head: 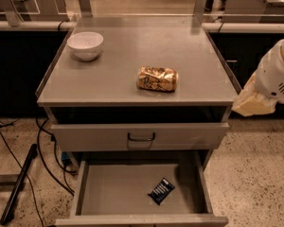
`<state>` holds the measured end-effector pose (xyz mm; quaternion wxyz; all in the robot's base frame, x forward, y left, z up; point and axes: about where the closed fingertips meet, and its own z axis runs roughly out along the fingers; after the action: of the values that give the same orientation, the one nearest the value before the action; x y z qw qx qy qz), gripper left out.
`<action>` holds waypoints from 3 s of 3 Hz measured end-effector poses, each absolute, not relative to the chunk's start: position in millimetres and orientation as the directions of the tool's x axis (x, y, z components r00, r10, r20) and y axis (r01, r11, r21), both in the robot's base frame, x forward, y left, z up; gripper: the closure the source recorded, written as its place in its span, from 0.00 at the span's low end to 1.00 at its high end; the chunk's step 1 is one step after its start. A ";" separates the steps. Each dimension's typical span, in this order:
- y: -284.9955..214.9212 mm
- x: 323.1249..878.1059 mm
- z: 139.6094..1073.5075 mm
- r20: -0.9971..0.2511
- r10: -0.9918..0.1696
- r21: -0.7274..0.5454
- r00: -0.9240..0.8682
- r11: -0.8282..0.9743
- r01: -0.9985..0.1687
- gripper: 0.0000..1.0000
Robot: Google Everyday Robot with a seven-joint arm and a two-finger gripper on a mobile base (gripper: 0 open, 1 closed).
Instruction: Pick rxbar blueberry from middle drawer and place on counter
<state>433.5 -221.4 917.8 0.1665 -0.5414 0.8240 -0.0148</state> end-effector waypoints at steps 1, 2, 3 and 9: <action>-221.8 431.1 872.7 -0.285 -0.844 -0.167 -0.454 0.510 -0.843 0.99; -216.8 425.0 817.1 -0.338 -0.770 -0.105 -0.541 0.602 -0.791 1.00; -200.3 406.0 745.3 -0.445 -0.674 0.012 -0.589 0.653 -0.757 1.00; -160.8 415.0 575.7 -0.588 -0.631 -0.074 -0.507 0.666 -0.743 1.00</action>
Offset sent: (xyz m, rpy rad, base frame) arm -0.0124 0.0106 -0.1737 0.2332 0.0709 -0.3279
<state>415.0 -160.8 575.7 0.2971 -0.3979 0.8629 0.0943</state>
